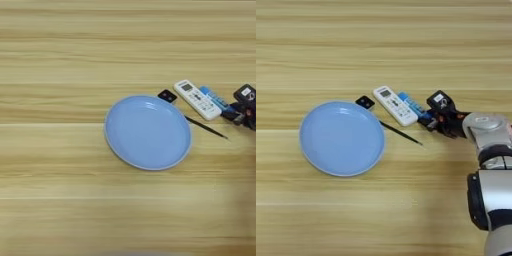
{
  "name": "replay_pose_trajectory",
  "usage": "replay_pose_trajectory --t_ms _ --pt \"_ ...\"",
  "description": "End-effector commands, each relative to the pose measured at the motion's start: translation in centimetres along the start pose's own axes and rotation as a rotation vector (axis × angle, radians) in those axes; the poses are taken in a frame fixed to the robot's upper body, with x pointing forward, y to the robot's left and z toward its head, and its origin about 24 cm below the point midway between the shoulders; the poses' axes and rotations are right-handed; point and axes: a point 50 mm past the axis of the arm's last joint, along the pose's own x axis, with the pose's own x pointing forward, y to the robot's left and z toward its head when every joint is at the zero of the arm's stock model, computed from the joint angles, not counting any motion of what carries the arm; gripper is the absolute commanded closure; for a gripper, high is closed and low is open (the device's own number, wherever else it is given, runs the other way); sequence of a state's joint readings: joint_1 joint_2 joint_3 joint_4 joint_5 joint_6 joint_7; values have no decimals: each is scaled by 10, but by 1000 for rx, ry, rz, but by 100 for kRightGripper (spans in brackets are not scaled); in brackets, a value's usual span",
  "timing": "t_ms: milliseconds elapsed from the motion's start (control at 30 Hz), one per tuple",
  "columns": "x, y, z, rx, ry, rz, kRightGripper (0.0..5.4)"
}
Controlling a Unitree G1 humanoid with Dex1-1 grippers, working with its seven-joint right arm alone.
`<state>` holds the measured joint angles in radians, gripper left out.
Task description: Move the objects on the table
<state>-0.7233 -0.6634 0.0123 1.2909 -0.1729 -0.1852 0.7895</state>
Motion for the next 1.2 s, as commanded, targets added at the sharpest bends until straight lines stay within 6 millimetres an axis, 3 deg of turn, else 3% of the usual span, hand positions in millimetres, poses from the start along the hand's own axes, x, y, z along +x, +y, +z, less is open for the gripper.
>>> replay_pose_trajectory --t_ms 33,400,767,1000,1200 --pt "-7 -18 24 -47 -40 -77 403" --pt "-10 -28 43 18 -154 -169 403" --pt "-15 -25 92 -38 -433 -78 403" --pt "-24 6 115 -152 -583 95 404" --pt "-32 45 115 -234 -606 271 404"
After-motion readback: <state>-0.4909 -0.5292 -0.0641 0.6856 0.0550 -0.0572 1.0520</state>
